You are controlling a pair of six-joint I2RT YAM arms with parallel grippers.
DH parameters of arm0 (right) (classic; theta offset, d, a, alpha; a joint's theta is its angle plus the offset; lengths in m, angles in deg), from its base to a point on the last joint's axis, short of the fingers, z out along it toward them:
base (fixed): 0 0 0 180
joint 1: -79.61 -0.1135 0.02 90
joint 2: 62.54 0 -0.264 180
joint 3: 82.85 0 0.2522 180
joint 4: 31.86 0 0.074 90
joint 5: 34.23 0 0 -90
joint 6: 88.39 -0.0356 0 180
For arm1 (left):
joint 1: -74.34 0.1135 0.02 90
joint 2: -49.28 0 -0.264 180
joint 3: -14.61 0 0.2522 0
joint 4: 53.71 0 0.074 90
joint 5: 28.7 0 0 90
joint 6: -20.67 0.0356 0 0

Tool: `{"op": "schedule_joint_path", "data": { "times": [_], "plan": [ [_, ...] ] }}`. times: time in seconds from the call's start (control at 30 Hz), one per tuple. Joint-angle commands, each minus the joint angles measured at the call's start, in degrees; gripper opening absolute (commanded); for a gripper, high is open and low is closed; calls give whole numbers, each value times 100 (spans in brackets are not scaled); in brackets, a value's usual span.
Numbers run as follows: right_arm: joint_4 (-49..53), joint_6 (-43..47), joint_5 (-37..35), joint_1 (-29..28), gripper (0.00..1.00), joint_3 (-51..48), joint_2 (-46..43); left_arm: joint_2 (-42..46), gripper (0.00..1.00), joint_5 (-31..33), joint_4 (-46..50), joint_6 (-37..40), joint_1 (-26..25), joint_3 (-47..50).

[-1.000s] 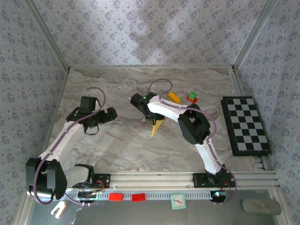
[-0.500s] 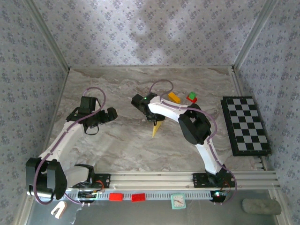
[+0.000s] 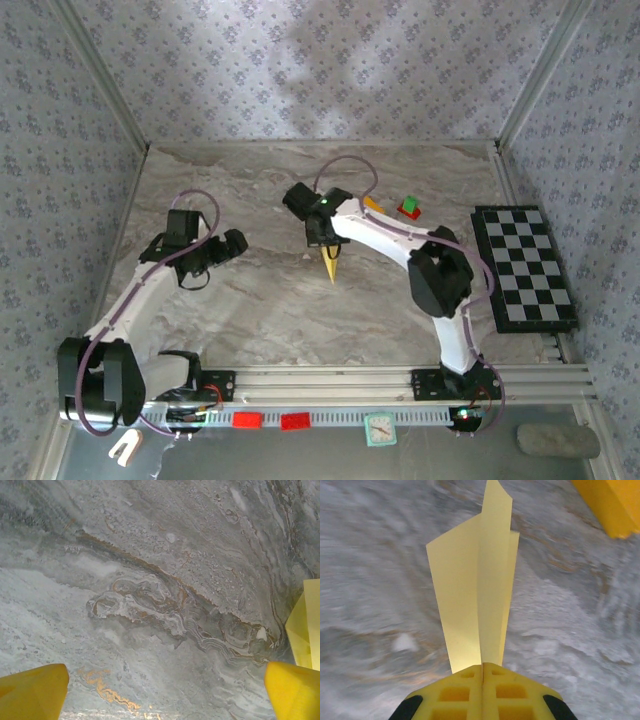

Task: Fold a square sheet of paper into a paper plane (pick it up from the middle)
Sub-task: Move the paper plane to the top-center of the table.

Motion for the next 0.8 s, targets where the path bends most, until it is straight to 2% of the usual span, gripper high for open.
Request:
{"op": "schedule_joint_path", "data": {
  "times": [0.0,0.13,0.33,0.4,0.53,0.77],
  "plan": [
    [-1069,746,1275,57,5,-295,-367,329,100,-461,-473,-388,83,182],
    [-2250,989,2457,123,5,-814,-503,511,100,-790,-890,-736,79,362],
    [-3857,488,3646,292,6,-1718,-370,475,96,-996,-1122,-1173,-102,524],
    [-4262,261,3830,334,6,-1988,-306,451,95,-958,-1200,-1331,-279,604],
    [-4890,4,4026,408,7,-2479,-274,286,84,-862,-1412,-1709,-741,695],
    [-5392,-330,4136,554,8,-2994,-269,-369,71,-617,-1768,-2033,-1580,439]
  ]
}}
